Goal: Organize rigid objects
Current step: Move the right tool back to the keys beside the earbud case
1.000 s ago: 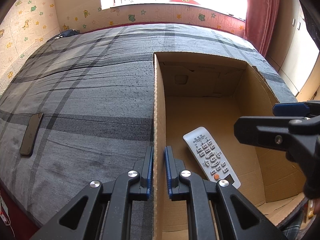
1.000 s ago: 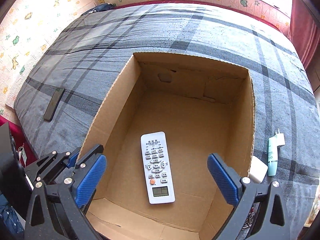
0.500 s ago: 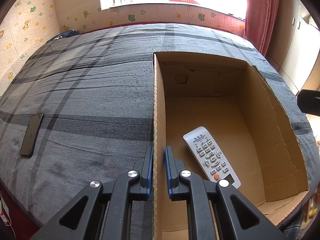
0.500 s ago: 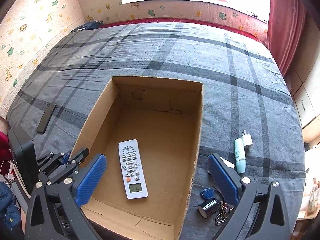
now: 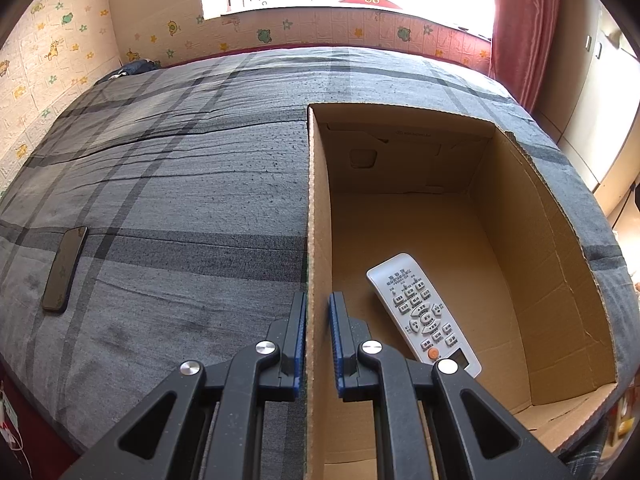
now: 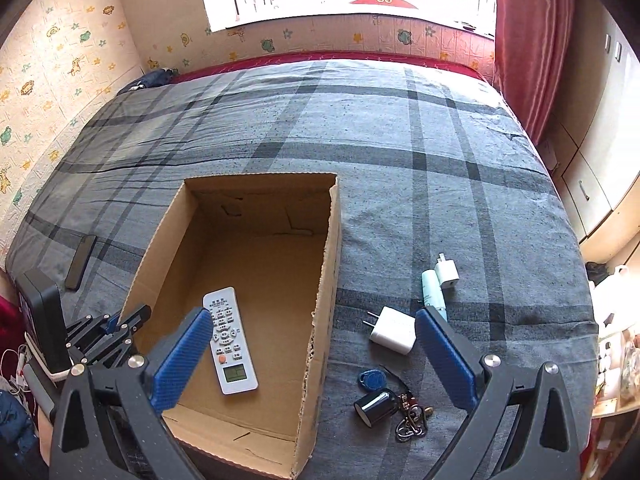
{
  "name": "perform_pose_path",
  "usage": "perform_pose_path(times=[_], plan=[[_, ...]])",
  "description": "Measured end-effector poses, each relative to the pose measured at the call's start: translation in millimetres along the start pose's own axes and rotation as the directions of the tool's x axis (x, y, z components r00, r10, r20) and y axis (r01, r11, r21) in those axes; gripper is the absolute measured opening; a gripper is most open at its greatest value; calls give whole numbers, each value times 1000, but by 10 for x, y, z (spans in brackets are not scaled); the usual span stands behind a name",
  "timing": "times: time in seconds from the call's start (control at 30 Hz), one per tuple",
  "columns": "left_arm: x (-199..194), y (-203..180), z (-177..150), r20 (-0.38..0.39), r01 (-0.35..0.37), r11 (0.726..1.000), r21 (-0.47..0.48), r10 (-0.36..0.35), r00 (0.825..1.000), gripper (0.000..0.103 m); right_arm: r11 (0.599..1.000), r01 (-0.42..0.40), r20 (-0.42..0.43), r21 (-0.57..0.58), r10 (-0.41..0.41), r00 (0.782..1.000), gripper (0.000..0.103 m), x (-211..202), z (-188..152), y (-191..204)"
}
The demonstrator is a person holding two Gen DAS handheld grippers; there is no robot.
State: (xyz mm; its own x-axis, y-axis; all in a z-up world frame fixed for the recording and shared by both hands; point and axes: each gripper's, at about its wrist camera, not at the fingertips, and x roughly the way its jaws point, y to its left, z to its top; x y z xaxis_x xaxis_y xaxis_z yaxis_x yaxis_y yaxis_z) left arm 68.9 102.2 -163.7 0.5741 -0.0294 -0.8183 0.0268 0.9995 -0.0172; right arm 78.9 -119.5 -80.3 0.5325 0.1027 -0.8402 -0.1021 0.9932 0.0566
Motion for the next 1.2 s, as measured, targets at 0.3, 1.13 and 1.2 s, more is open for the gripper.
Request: perform_pose_path(times=[0.3, 1.13, 1.2], plan=[[0, 7, 0, 0, 3, 1000, -4, -3, 1000, 12, 997, 40, 13, 61, -41, 999, 103, -47, -267, -422], [3, -13, 3, -2, -8, 1000, 0, 8, 1000, 12, 986, 127, -95, 106, -117, 989, 103, 659, -1248, -1145], [2, -13, 4, -1, -8, 1000, -1, 8, 1000, 12, 985, 131, -108, 109, -119, 987, 103, 721, -1294, -1177]])
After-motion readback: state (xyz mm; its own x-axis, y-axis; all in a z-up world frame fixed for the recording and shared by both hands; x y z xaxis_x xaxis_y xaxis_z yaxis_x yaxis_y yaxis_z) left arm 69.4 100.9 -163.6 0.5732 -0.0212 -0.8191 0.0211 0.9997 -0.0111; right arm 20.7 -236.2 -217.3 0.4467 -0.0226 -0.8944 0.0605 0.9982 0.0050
